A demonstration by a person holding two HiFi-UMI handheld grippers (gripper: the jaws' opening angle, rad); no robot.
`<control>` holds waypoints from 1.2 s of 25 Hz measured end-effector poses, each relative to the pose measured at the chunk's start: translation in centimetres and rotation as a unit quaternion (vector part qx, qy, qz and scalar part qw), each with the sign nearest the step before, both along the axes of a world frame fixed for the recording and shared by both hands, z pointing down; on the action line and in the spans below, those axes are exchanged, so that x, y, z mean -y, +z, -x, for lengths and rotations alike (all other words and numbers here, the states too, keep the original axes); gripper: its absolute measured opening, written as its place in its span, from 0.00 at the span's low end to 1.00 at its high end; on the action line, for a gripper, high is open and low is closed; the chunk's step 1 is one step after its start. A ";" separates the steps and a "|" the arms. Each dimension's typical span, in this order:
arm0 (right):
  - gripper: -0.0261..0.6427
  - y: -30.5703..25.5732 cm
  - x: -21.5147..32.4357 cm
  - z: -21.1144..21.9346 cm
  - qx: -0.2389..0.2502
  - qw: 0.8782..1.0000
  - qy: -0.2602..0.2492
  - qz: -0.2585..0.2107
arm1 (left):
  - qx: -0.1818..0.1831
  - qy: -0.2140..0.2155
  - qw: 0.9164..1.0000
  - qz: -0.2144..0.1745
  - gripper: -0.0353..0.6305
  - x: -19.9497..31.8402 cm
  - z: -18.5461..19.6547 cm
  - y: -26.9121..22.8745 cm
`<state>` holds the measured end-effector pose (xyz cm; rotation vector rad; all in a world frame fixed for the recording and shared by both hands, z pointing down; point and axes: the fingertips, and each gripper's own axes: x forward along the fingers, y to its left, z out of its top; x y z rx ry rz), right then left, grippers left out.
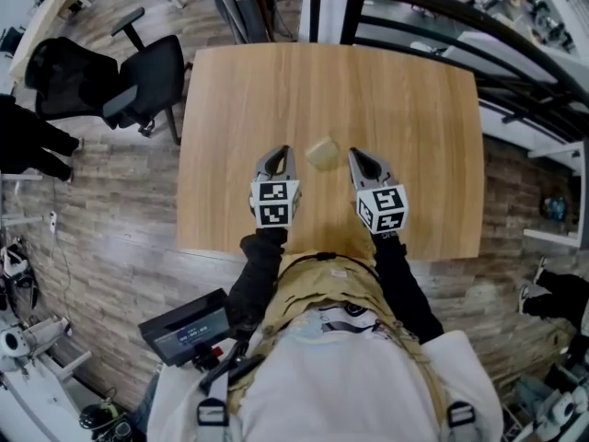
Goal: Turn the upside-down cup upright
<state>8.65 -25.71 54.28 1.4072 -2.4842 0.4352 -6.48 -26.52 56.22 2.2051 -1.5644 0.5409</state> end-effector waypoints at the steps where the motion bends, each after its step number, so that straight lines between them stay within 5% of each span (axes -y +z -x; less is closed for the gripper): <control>1: 0.07 -1.9 0.4 0.4 -0.004 1.000 -0.002 -0.023 | -0.003 -0.004 1.000 -0.019 0.05 0.4 0.1 -1.5; 12: 0.07 -15.1 1.4 2.1 -0.008 0.987 0.022 -0.156 | -0.042 0.015 0.989 -0.139 0.05 1.4 -1.0 -13.5; 30: 0.07 -17.6 0.4 0.0 -0.013 0.982 0.054 -0.182 | -0.056 0.044 0.983 -0.170 0.05 0.5 -5.0 -16.1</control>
